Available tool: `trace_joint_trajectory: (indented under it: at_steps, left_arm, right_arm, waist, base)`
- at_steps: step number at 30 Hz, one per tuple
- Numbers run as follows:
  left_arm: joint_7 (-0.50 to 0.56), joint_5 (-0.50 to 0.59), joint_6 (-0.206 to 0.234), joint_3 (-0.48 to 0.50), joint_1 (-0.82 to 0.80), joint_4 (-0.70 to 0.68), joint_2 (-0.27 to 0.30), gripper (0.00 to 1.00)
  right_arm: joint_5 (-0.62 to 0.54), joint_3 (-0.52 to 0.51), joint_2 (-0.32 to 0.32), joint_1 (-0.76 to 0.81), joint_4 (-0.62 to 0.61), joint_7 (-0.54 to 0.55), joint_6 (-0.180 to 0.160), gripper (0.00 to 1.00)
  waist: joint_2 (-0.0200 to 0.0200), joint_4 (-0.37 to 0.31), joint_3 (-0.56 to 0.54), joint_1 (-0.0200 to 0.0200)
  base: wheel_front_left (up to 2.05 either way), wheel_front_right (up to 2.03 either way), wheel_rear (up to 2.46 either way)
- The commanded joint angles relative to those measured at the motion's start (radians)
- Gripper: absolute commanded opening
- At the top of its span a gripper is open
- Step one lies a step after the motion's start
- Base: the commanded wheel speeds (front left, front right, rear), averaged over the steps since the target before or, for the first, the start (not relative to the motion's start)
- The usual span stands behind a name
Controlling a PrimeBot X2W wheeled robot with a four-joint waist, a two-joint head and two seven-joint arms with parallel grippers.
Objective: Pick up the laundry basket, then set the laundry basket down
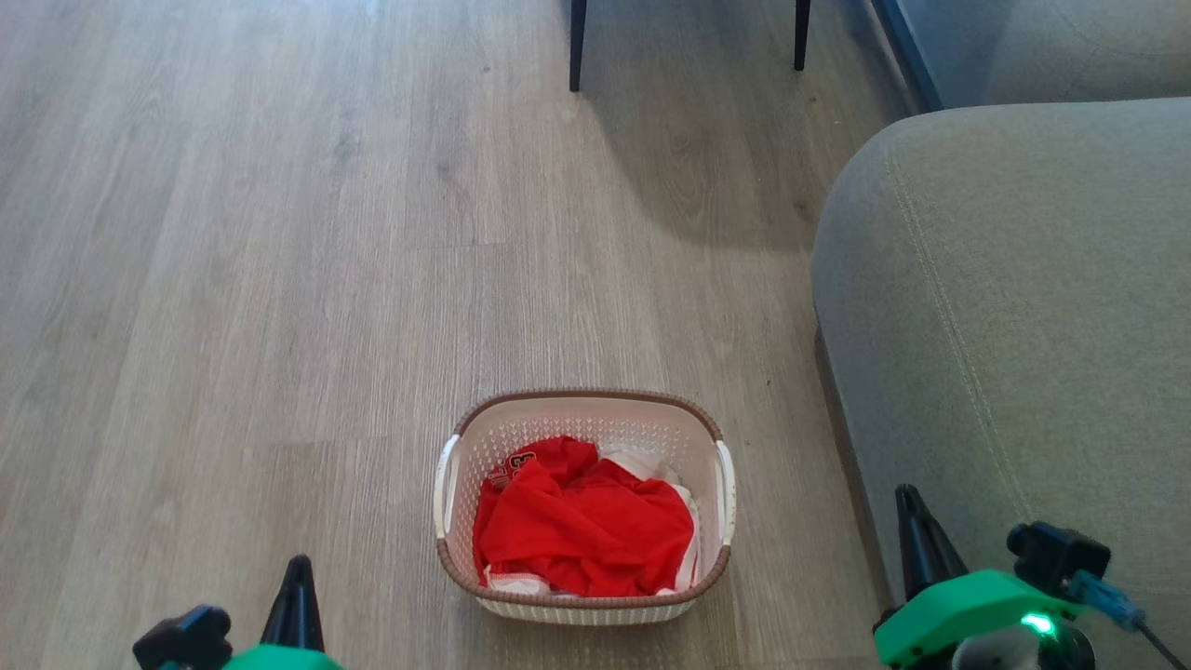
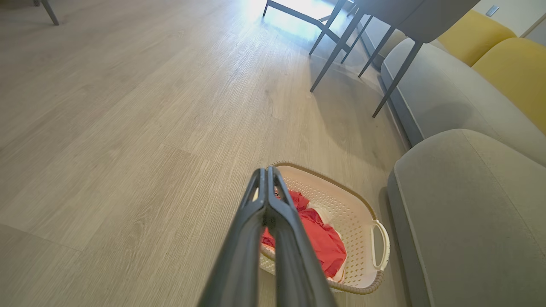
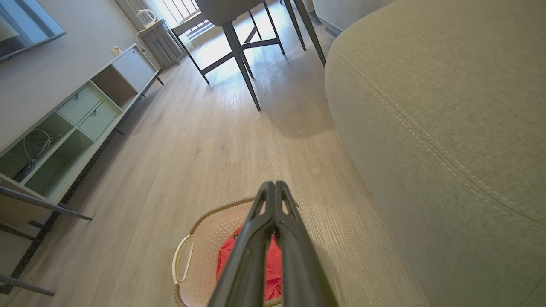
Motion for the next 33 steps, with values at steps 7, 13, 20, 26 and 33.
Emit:
trace_joint_trajectory:
  at_steps: [7, 13, 20, 26, 33]
  left_arm:
    - [0.018, -0.089, -0.018, 0.028, -0.063, -0.025, 0.011, 0.00]
    - [0.034, -0.158, -0.028, 0.036, -0.078, -0.021, 0.012, 0.00]
    - [0.052, -0.239, -0.040, 0.045, -0.097, -0.017, 0.013, 0.00]
    - [0.071, -0.319, -0.052, 0.055, -0.116, -0.012, 0.013, 0.00]
    - [0.091, -0.399, -0.064, 0.066, -0.134, -0.006, 0.014, 0.00]
  right_arm:
    - [0.086, -0.015, -0.020, -0.062, -0.026, 0.021, 0.000, 0.00]
    - [0.152, -0.025, -0.022, -0.069, -0.025, 0.036, 0.000, 0.00]
    - [0.228, -0.038, -0.024, -0.077, -0.023, 0.055, 0.000, 0.00]
    - [0.304, -0.051, -0.026, -0.085, -0.021, 0.074, 0.000, 0.00]
    - [0.379, -0.065, -0.028, -0.093, -0.019, 0.093, 0.000, 0.00]
  waist:
    - [0.0000, -0.001, 0.001, 0.0000]
    - [0.0000, -0.002, 0.002, 0.0000]
    - [0.0000, -0.004, 0.003, 0.0000]
    - [0.0000, -0.005, 0.004, 0.0000]
    - [0.0000, -0.006, 0.005, 0.0000]
  base:
    - [0.00, 0.00, 0.00]
    - [0.00, 0.00, 0.00]
    - [0.00, 0.00, 0.00]
    - [0.00, 0.00, 0.00]
    - [0.00, 0.00, 0.00]
